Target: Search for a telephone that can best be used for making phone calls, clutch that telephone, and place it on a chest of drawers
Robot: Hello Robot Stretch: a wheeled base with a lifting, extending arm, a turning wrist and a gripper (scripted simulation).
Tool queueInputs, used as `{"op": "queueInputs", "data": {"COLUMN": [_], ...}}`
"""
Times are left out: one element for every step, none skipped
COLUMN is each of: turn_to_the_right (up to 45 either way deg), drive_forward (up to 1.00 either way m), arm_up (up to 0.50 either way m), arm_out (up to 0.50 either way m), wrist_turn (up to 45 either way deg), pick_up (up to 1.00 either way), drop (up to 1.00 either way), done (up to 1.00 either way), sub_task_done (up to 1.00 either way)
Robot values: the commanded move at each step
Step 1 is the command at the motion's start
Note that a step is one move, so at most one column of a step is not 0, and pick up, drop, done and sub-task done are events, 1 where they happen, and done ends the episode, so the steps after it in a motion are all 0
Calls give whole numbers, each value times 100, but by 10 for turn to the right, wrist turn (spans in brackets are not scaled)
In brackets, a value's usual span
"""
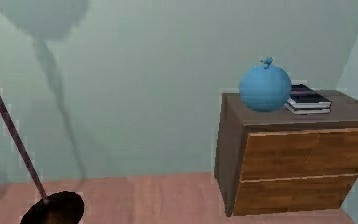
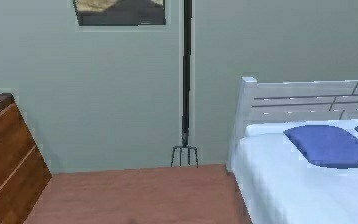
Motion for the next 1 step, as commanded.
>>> {"op": "queueInputs", "data": {"turn_to_the_right": [-450], "drive_forward": [0], "arm_up": [0], "arm_out": [0], "wrist_turn": [0], "pick_up": [0], "drop": [0], "done": [0], "sub_task_done": [0]}}
